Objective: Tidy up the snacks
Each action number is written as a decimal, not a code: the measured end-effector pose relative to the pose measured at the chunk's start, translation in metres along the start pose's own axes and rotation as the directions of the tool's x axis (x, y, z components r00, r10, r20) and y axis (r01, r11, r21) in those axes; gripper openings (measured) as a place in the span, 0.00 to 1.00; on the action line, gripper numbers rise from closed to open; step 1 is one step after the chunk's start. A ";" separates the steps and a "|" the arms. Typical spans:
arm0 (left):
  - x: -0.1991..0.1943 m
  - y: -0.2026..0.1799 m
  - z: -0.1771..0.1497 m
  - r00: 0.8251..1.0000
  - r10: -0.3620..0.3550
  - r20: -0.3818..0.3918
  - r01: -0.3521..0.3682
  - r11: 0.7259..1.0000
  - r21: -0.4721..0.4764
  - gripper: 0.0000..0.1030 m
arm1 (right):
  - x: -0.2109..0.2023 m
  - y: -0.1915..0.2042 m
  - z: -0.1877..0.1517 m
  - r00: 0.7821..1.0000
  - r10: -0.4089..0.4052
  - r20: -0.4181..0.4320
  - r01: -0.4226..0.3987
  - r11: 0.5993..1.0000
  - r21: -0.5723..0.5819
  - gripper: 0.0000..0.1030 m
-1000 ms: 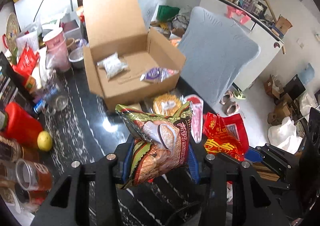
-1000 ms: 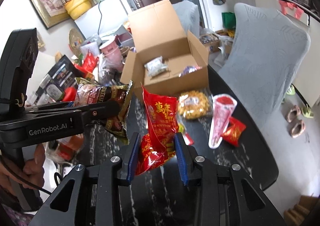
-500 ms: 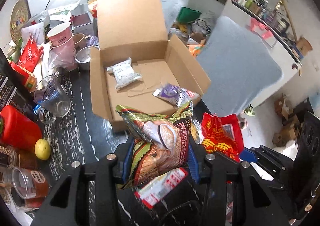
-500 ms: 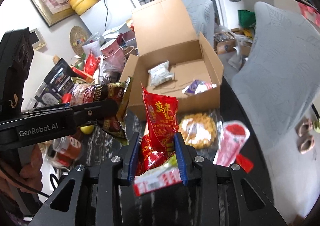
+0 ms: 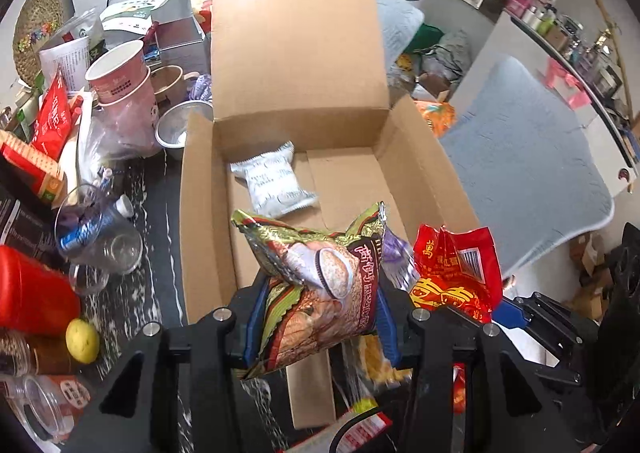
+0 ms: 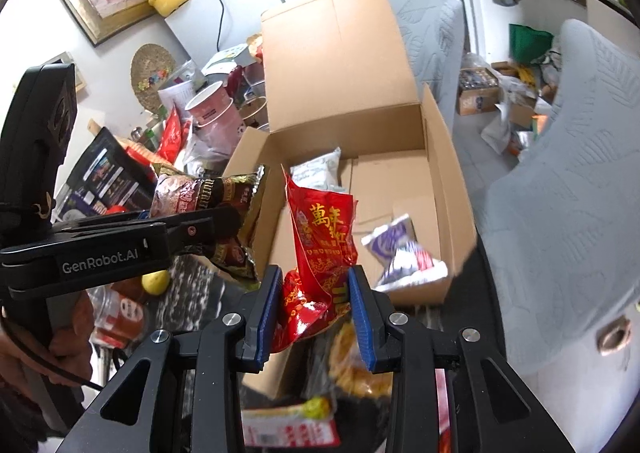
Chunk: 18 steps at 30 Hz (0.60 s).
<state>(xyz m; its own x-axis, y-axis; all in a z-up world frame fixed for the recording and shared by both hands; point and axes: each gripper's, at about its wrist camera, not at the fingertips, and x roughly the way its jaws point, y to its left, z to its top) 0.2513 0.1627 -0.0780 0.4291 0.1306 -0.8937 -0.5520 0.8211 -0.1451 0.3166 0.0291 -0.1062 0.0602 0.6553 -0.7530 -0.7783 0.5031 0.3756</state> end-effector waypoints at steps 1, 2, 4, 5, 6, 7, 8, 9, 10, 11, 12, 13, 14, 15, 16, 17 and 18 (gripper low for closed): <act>0.005 0.001 0.005 1.000 0.010 -0.002 -0.010 1.000 -0.001 0.44 | 0.005 -0.002 0.003 1.000 0.004 -0.005 -0.004 1.000 0.000 0.32; 0.011 0.003 0.009 1.000 0.020 -0.005 -0.020 1.000 -0.002 0.44 | 0.012 -0.005 0.008 1.000 0.008 -0.012 -0.008 1.000 -0.001 0.32; 0.020 0.006 0.016 0.999 0.036 -0.014 -0.036 0.999 -0.005 0.44 | 0.024 -0.009 0.014 1.000 0.006 -0.022 -0.006 1.000 -0.011 0.32; 0.025 0.007 0.018 0.999 0.042 -0.019 -0.042 0.999 -0.007 0.44 | 0.028 -0.010 0.018 1.000 0.003 -0.026 -0.003 1.000 -0.018 0.32; 0.031 0.009 0.020 0.999 0.048 -0.024 -0.048 0.999 -0.008 0.44 | 0.033 -0.010 0.021 1.000 0.001 -0.031 -0.002 1.000 -0.028 0.32; 0.037 0.010 0.023 0.998 0.055 -0.031 -0.055 0.998 -0.010 0.44 | 0.038 -0.011 0.023 0.999 0.002 -0.036 -0.003 0.999 -0.033 0.32; 0.042 0.012 0.024 0.998 0.059 -0.037 -0.060 0.998 -0.011 0.44 | 0.043 -0.013 0.025 0.999 0.006 -0.042 -0.008 0.999 -0.033 0.32; 0.047 0.013 0.026 0.997 0.063 -0.043 -0.063 0.998 -0.012 0.44 | 0.049 -0.014 0.028 0.999 0.013 -0.049 -0.014 0.999 -0.034 0.32; 0.052 0.015 0.027 0.996 0.067 -0.051 -0.068 0.998 -0.013 0.44 | 0.053 -0.016 0.030 0.998 0.016 -0.055 -0.018 0.999 -0.038 0.32; 0.057 0.015 0.028 0.996 0.071 -0.056 -0.072 0.997 -0.014 0.44 | 0.057 -0.017 0.032 0.998 0.018 -0.060 -0.020 0.999 -0.041 0.32; 0.063 0.017 0.029 0.995 0.076 -0.064 -0.077 0.997 -0.014 0.44 | 0.061 -0.018 0.034 0.998 0.019 -0.064 -0.022 0.999 -0.046 0.32; 0.067 0.018 0.030 0.994 0.079 -0.070 -0.080 0.997 -0.013 0.44 | 0.066 -0.018 0.035 0.997 0.020 -0.072 -0.024 0.998 -0.052 0.32; 0.071 0.019 0.031 0.994 0.082 -0.076 -0.083 0.996 -0.012 0.44 | 0.070 -0.019 0.036 0.997 0.021 -0.077 -0.025 0.998 -0.054 0.32; 0.077 0.020 0.032 0.993 0.087 -0.085 -0.088 0.996 -0.011 0.44 | 0.074 -0.020 0.036 0.996 0.023 -0.084 -0.027 0.998 -0.055 0.32; 0.081 0.021 0.033 0.992 0.089 -0.090 -0.090 0.996 -0.010 0.44 | 0.076 -0.021 0.037 0.996 0.023 -0.089 -0.028 0.998 -0.055 0.32; 0.086 0.022 0.033 0.991 0.092 -0.097 -0.094 0.996 -0.009 0.44 | 0.080 -0.021 0.037 0.995 0.021 -0.095 -0.026 0.998 -0.057 0.32; 0.089 0.023 0.034 0.990 0.094 -0.102 -0.095 0.995 -0.008 0.44 | 0.083 -0.022 0.037 0.995 0.017 -0.100 -0.023 0.998 -0.060 0.32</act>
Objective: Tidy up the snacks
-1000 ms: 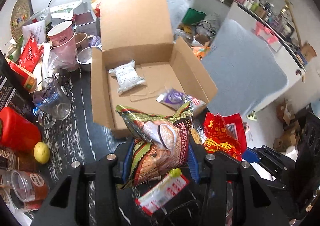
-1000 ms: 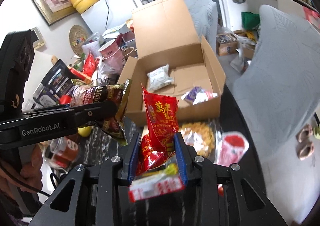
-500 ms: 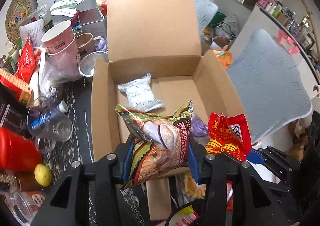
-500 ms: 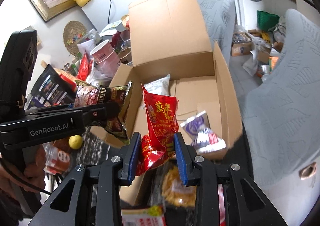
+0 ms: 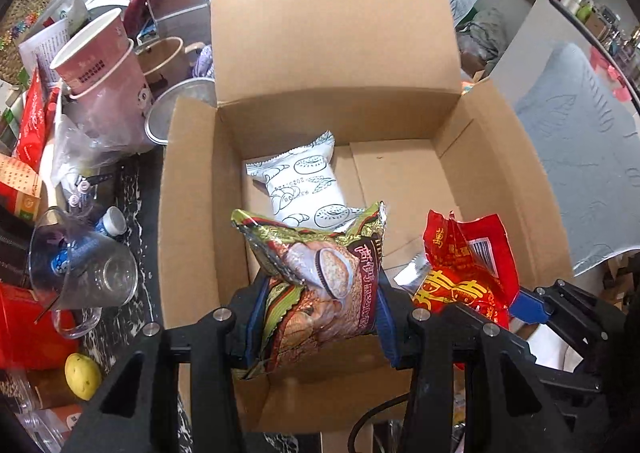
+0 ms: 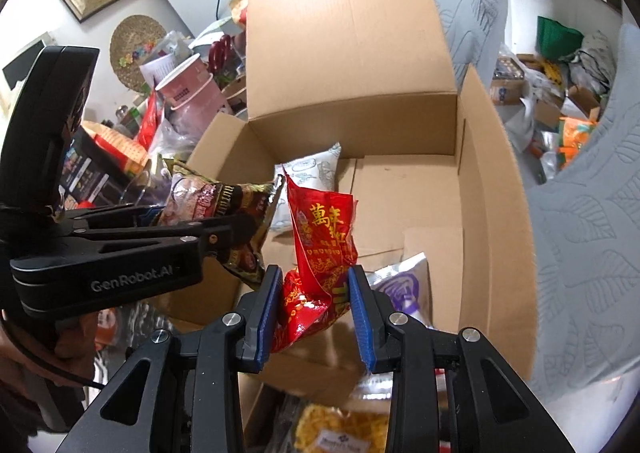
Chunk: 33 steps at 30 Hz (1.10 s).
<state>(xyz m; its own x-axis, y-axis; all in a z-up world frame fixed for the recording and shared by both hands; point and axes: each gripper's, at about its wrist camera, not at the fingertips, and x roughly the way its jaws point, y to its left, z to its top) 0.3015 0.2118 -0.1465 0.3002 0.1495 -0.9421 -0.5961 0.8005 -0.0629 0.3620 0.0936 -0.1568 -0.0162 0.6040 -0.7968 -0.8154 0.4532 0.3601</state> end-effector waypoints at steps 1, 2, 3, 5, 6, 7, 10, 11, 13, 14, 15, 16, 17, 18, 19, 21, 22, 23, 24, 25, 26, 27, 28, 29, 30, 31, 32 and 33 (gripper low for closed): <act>0.004 0.000 0.001 1.000 0.001 -0.008 -0.001 1.000 0.001 0.44 | 0.002 0.000 0.001 1.000 -0.003 -0.002 0.003 1.000 -0.002 0.32; 0.008 0.001 0.002 1.000 0.001 -0.014 -0.001 1.000 0.002 0.44 | 0.005 -0.001 0.002 1.000 -0.005 -0.005 0.005 1.000 -0.003 0.32; 0.010 0.001 0.003 1.000 0.002 -0.019 -0.002 1.000 0.003 0.44 | 0.007 -0.002 0.002 1.000 -0.008 -0.009 0.008 1.000 -0.003 0.32; 0.016 -0.001 0.004 1.000 0.009 -0.026 -0.009 1.000 0.011 0.44 | 0.013 -0.004 0.003 1.000 -0.017 -0.018 0.017 1.000 -0.005 0.33; 0.018 -0.001 0.005 0.999 0.014 -0.030 -0.014 1.000 0.015 0.44 | 0.015 -0.004 0.004 0.999 -0.023 -0.022 0.023 1.000 -0.008 0.33; 0.021 -0.002 0.005 0.999 0.019 -0.035 -0.018 1.000 0.018 0.44 | 0.017 -0.005 0.005 0.999 -0.029 -0.025 0.029 1.000 -0.010 0.33; 0.028 -0.005 0.005 0.998 0.024 -0.052 -0.023 0.999 0.025 0.44 | 0.023 -0.006 0.006 0.998 -0.046 -0.038 0.045 0.999 -0.015 0.33; 0.030 -0.006 0.005 0.998 0.020 -0.058 -0.019 0.999 0.027 0.44 | 0.025 -0.007 0.006 0.998 -0.050 -0.044 0.050 0.999 -0.014 0.33; 0.033 -0.007 0.004 0.997 0.012 -0.070 -0.010 1.000 0.026 0.44 | 0.027 -0.008 0.005 0.997 -0.057 -0.053 0.056 0.998 -0.006 0.33; 0.035 -0.007 0.003 0.997 0.012 -0.074 -0.010 1.000 0.027 0.44 | 0.029 -0.009 0.005 0.997 -0.057 -0.059 0.057 0.998 -0.003 0.33; 0.036 -0.008 0.003 0.997 0.017 -0.077 -0.014 0.999 0.032 0.44 | 0.030 -0.009 0.004 0.996 -0.060 -0.066 0.060 0.998 -0.003 0.33; 0.037 -0.009 0.003 0.997 0.026 -0.078 -0.023 0.999 0.039 0.44 | 0.032 -0.008 0.004 0.995 -0.066 -0.073 0.066 0.998 -0.005 0.33; 0.038 -0.010 0.002 0.996 0.035 -0.081 -0.031 0.999 0.044 0.44 | 0.033 -0.008 0.003 0.994 -0.075 -0.080 0.074 0.997 -0.008 0.33; 0.039 -0.011 0.002 0.995 0.040 -0.087 -0.036 0.998 0.047 0.44 | 0.033 -0.008 0.003 0.993 -0.079 -0.085 0.078 0.997 -0.010 0.33; 0.040 -0.012 0.001 0.994 0.040 -0.097 -0.036 0.998 0.048 0.44 | 0.034 -0.008 0.002 0.992 -0.081 -0.091 0.081 0.997 -0.010 0.34; 0.043 -0.012 0.001 0.993 0.032 -0.112 -0.027 0.999 0.041 0.44 | 0.034 -0.007 0.001 0.991 -0.094 -0.096 0.094 0.996 -0.010 0.34; 0.043 -0.013 0.000 0.993 0.032 -0.117 -0.028 0.999 0.038 0.44 | 0.033 -0.006 0.001 0.991 -0.096 -0.092 0.095 0.995 -0.013 0.35; 0.044 -0.013 0.000 0.992 0.036 -0.120 -0.032 0.999 0.038 0.44 | 0.032 -0.005 0.001 0.990 -0.109 -0.089 0.107 0.994 -0.019 0.35; 0.044 -0.014 -0.001 0.992 0.042 -0.122 -0.038 0.999 0.038 0.44 | 0.031 -0.004 0.002 0.989 -0.123 -0.088 0.121 0.992 -0.028 0.35; 0.045 -0.014 -0.001 0.991 0.047 -0.125 -0.043 0.998 0.039 0.45 | 0.031 -0.004 0.002 0.988 -0.126 -0.090 0.123 0.992 -0.033 0.36; 0.045 -0.014 -0.002 0.991 0.049 -0.127 -0.045 0.998 0.038 0.45 | 0.031 -0.004 0.001 0.988 -0.127 -0.093 0.124 0.992 -0.035 0.36; 0.045 -0.015 -0.002 0.990 0.056 -0.131 -0.051 0.998 0.038 0.45 | 0.031 -0.004 0.001 0.987 -0.125 -0.096 0.122 0.992 -0.032 0.36; 0.045 -0.016 -0.002 0.989 0.064 -0.133 -0.059 0.997 0.041 0.46 | 0.030 -0.004 0.001 0.987 -0.124 -0.101 0.121 0.992 -0.029 0.36; 0.044 -0.017 -0.003 0.989 0.072 -0.133 -0.066 0.997 0.046 0.47 | 0.030 -0.004 0.001 0.987 -0.124 -0.104 0.122 0.992 -0.028 0.36; 0.043 -0.018 -0.003 0.988 0.077 -0.132 -0.071 0.996 0.050 0.50 | 0.029 -0.003 0.001 0.986 -0.125 -0.106 0.123 0.992 -0.029 0.37; 0.043 -0.019 -0.004 0.988 0.086 -0.131 -0.079 0.995 0.055 0.54 | 0.029 -0.002 0.000 0.986 -0.127 -0.106 0.124 0.992 -0.029 0.42; 0.042 -0.019 -0.004 0.987 0.097 -0.128 -0.091 0.994 0.056 0.55 | 0.028 -0.001 0.000 0.986 -0.129 -0.103 0.127 0.991 -0.030 0.44; 0.039 -0.019 -0.004 0.987 0.101 -0.127 -0.095 0.994 0.053 0.56 | 0.026 0.000 0.000 0.986 -0.133 -0.100 0.130 0.991 -0.030 0.44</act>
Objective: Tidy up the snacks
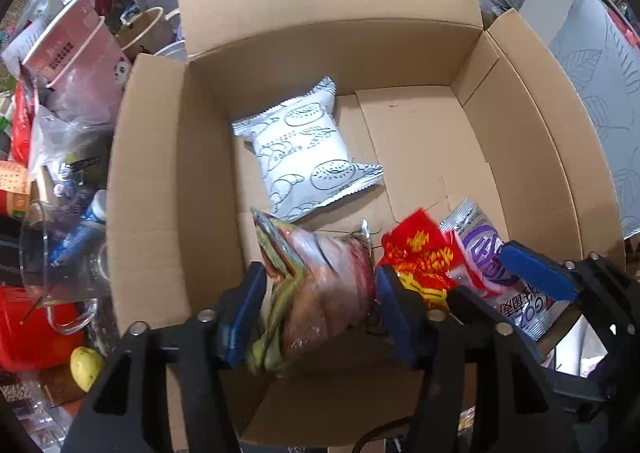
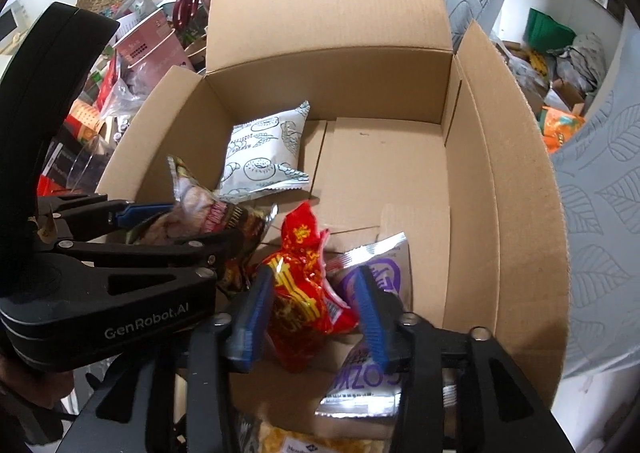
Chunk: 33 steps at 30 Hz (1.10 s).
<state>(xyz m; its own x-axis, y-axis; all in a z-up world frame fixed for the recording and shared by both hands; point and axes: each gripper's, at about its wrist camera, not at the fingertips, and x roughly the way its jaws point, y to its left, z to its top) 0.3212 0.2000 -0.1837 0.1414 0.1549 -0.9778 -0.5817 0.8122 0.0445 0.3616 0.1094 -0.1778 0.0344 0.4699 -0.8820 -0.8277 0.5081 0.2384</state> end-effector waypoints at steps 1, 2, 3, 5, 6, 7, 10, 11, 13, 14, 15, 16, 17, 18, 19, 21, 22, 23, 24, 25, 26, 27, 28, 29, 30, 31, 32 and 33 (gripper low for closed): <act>-0.002 0.001 -0.001 1.000 -0.002 -0.002 0.002 1.000 -0.005 0.58 | -0.002 0.000 -0.001 1.000 0.001 0.003 -0.001 1.000 -0.001 0.45; -0.003 0.001 -0.001 1.000 -0.003 -0.003 0.003 1.000 -0.010 0.59 | -0.004 0.000 -0.001 1.000 0.001 0.006 -0.001 1.000 -0.001 0.45; -0.005 0.001 -0.002 1.000 -0.001 -0.003 0.001 1.000 -0.014 0.59 | -0.006 0.000 -0.002 1.000 -0.003 0.009 0.003 1.000 -0.001 0.45; -0.009 0.001 -0.003 1.000 0.006 0.004 -0.006 1.000 -0.015 0.60 | -0.009 0.000 -0.003 1.000 -0.008 0.015 0.008 1.000 0.001 0.45; -0.012 0.001 -0.003 1.000 0.010 0.010 -0.010 1.000 -0.014 0.60 | -0.012 0.000 -0.003 1.000 -0.009 0.018 0.009 1.000 0.004 0.45; -0.016 0.000 -0.004 1.000 0.014 0.017 -0.014 1.000 -0.013 0.60 | -0.014 -0.001 -0.004 1.000 -0.008 0.021 0.008 1.000 0.008 0.45; -0.029 0.001 -0.008 0.999 0.025 0.037 -0.024 1.000 -0.014 0.60 | -0.021 0.000 -0.005 0.999 -0.004 0.032 0.004 1.000 0.013 0.45; -0.033 0.001 -0.009 0.999 0.027 0.044 -0.026 1.000 -0.013 0.60 | -0.024 0.001 -0.006 0.999 -0.005 0.038 0.005 1.000 0.011 0.45; -0.041 -0.001 -0.011 0.998 0.028 0.060 -0.028 1.000 -0.012 0.60 | -0.032 0.002 -0.007 0.999 -0.009 0.051 0.009 1.000 0.007 0.45; -0.044 -0.002 -0.012 0.997 0.029 0.068 -0.028 1.000 -0.011 0.60 | -0.036 0.003 -0.008 0.998 -0.012 0.059 0.012 1.000 0.005 0.45; -0.049 -0.002 -0.014 0.996 0.029 0.079 -0.028 1.000 -0.010 0.60 | -0.040 0.003 -0.009 0.998 -0.015 0.067 0.015 1.000 0.005 0.45; -0.055 -0.002 -0.016 0.996 0.028 0.089 -0.027 1.000 -0.008 0.60 | -0.045 0.004 -0.010 0.997 -0.018 0.075 0.018 1.000 0.007 0.45; -0.059 -0.002 -0.018 0.995 0.027 0.097 -0.026 1.000 -0.006 0.60 | -0.050 0.004 -0.011 0.996 -0.021 0.084 0.021 1.000 0.010 0.45; -0.064 -0.003 -0.020 0.994 0.026 0.105 -0.026 1.000 -0.004 0.60 | -0.054 0.005 -0.012 0.996 -0.024 0.091 0.023 1.000 0.014 0.45; -0.071 -0.002 -0.023 0.993 0.026 0.116 -0.026 1.000 -0.002 0.60 | -0.058 0.006 -0.014 0.995 -0.028 0.099 0.026 0.999 0.019 0.45; -0.083 -0.002 -0.028 0.990 0.028 0.135 -0.028 1.000 0.000 0.60 | -0.068 0.007 -0.017 0.993 -0.033 0.116 0.029 0.999 0.030 0.45; -0.089 -0.001 -0.031 0.989 0.028 0.146 -0.028 1.000 -0.001 0.60 | -0.073 0.008 -0.020 0.992 -0.036 0.125 0.032 0.999 0.036 0.45; -0.095 -0.001 -0.034 0.988 0.027 0.154 -0.027 1.000 -0.002 0.60 | -0.079 0.009 -0.022 0.990 -0.041 0.133 0.036 0.999 0.041 0.45; -0.102 0.000 -0.038 0.986 0.024 0.163 -0.024 1.000 -0.003 0.60 | -0.085 0.011 -0.025 0.989 -0.046 0.142 0.039 0.998 0.046 0.45; -0.109 0.001 -0.043 0.985 0.021 0.174 -0.021 1.000 -0.001 0.60 | -0.089 0.012 -0.028 0.988 -0.050 0.149 0.043 0.998 0.049 0.45; -0.114 0.001 -0.045 0.983 0.018 0.183 -0.019 1.000 0.001 0.60 | -0.095 0.014 -0.031 0.986 -0.055 0.158 0.048 0.997 0.053 0.45; -0.120 0.001 -0.048 0.981 0.016 0.194 -0.018 1.000 0.004 0.60 | -0.101 0.016 -0.034 0.984 -0.062 0.169 0.053 0.997 0.060 0.45; -0.126 0.001 -0.052 0.979 0.014 0.205 -0.016 1.000 0.008 0.60 | -0.106 0.017 -0.036 0.982 -0.066 0.176 0.055 0.996 0.064 0.45; -0.131 0.001 -0.056 0.977 0.011 0.214 -0.013 1.000 0.011 0.60 | -0.112 0.018 -0.040 0.980 -0.070 0.186 0.058 0.996 0.069 0.45; -0.138 0.001 -0.060 0.974 0.006 0.226 -0.010 1.000 0.015 0.60 | -0.119 0.021 -0.044 0.977 -0.076 0.198 0.063 0.995 0.074 0.45; -0.144 0.001 -0.063 0.972 0.001 0.235 -0.006 1.000 0.018 0.60 | -0.124 0.022 -0.047 0.975 -0.081 0.207 0.066 0.995 0.078 0.45; -0.150 0.001 -0.067 0.969 -0.003 0.245 -0.002 1.000 0.021 0.60 | -0.131 0.024 -0.051 0.972 -0.086 0.218 0.070 0.994 0.083 0.45; -0.156 0.001 -0.071 0.967 -0.008 0.256 0.002 1.000 0.024 0.60 | -0.137 0.026 -0.054 0.969 -0.091 0.228 0.073 0.993 0.088 0.45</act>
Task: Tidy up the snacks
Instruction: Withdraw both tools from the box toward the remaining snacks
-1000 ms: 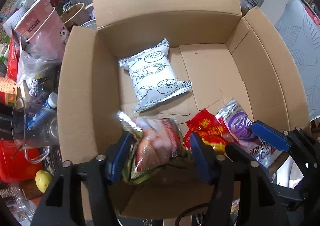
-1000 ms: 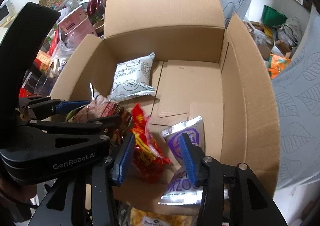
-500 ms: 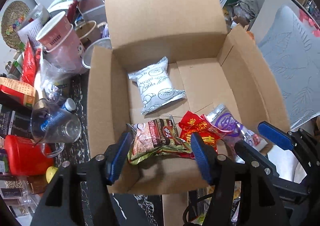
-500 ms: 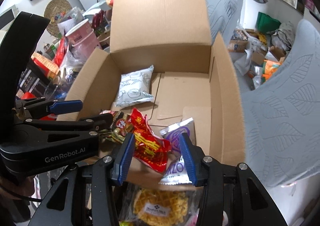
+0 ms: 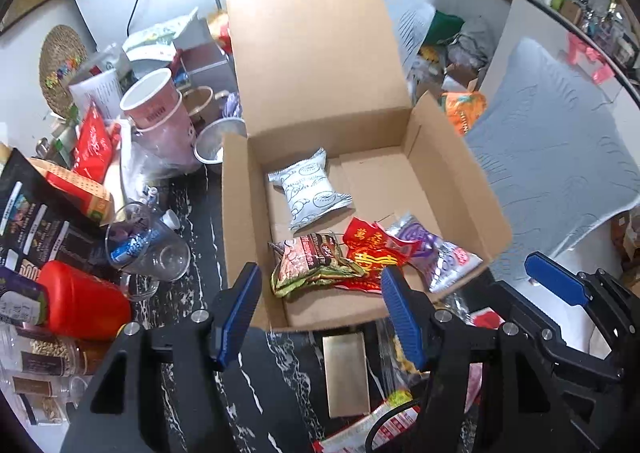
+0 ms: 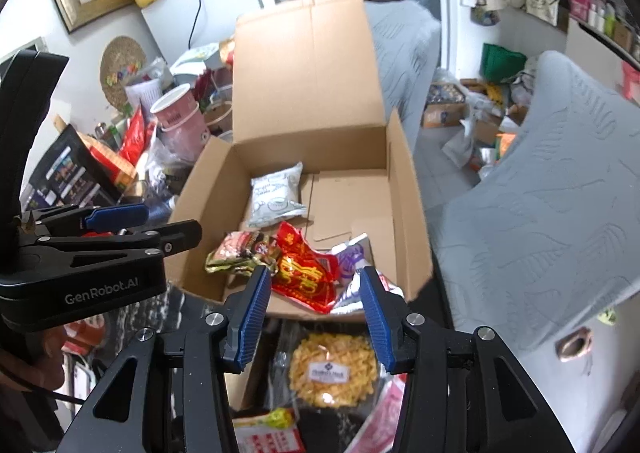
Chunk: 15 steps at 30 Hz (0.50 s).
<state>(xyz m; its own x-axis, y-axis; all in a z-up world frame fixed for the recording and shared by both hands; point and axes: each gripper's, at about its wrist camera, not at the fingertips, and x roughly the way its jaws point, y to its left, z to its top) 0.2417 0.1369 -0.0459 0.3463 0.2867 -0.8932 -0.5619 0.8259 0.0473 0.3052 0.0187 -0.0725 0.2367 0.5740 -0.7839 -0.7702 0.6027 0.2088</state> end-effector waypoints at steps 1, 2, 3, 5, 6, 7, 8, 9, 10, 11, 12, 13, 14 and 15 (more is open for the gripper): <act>-0.008 -0.001 -0.003 1.000 -0.005 0.013 0.005 1.000 0.002 0.60 | -0.006 0.001 -0.002 1.000 -0.003 0.008 0.003 1.000 0.002 0.45; -0.013 -0.001 -0.005 1.000 -0.009 0.023 0.009 1.000 0.005 0.60 | -0.012 0.003 -0.004 1.000 -0.008 0.019 0.008 1.000 0.004 0.45; -0.020 -0.002 -0.008 0.999 -0.015 0.033 0.015 1.000 0.009 0.60 | -0.020 0.005 -0.006 0.999 -0.014 0.031 0.014 1.000 0.004 0.45; -0.034 -0.002 -0.013 0.998 -0.025 0.054 0.024 1.000 0.014 0.60 | -0.032 0.009 -0.010 0.999 -0.025 0.049 0.025 1.000 0.003 0.45; -0.040 -0.002 -0.015 0.997 -0.030 0.064 0.029 0.999 0.016 0.60 | -0.039 0.011 -0.013 0.998 -0.029 0.058 0.029 1.000 0.005 0.45; -0.047 -0.003 -0.019 0.996 -0.037 0.076 0.035 0.999 0.019 0.60 | -0.044 0.012 -0.015 0.997 -0.030 0.065 0.030 1.000 0.006 0.45; -0.051 -0.002 -0.022 0.996 -0.040 0.083 0.039 0.999 0.021 0.60 | -0.050 0.014 -0.017 0.997 -0.031 0.072 0.031 0.999 0.008 0.45; -0.056 -0.002 -0.025 0.995 -0.044 0.091 0.042 0.999 0.024 0.60 | -0.056 0.016 -0.019 0.996 -0.036 0.079 0.035 0.999 0.011 0.45; -0.061 -0.002 -0.028 0.994 -0.048 0.099 0.046 0.999 0.027 0.60 | -0.062 0.017 -0.022 0.995 -0.040 0.086 0.039 0.999 0.013 0.45; -0.067 -0.001 -0.031 0.993 -0.052 0.108 0.049 0.998 0.029 0.60 | -0.067 0.019 -0.025 0.995 -0.043 0.093 0.042 0.999 0.014 0.45; -0.072 -0.001 -0.035 0.992 -0.056 0.116 0.053 0.998 0.032 0.60 | -0.072 0.021 -0.028 0.994 -0.046 0.099 0.045 0.999 0.014 0.45; -0.076 -0.001 -0.039 0.991 -0.060 0.121 0.056 0.998 0.035 0.60 | -0.078 0.023 -0.032 0.993 -0.050 0.106 0.048 0.999 0.016 0.45; -0.080 -0.001 -0.042 0.990 -0.063 0.126 0.059 0.998 0.037 0.60 | -0.083 0.024 -0.035 0.993 -0.051 0.110 0.049 0.999 0.017 0.45; -0.084 -0.001 -0.046 0.989 -0.067 0.130 0.062 0.997 0.039 0.60 | -0.087 0.026 -0.038 0.992 -0.054 0.114 0.052 0.998 0.019 0.45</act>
<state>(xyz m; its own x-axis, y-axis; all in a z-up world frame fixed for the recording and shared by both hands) 0.1789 0.0898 0.0088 0.4777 0.2916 -0.8287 -0.5094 0.8605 0.0092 0.2421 -0.0371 -0.0210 0.3438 0.6006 -0.7218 -0.7456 0.6419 0.1790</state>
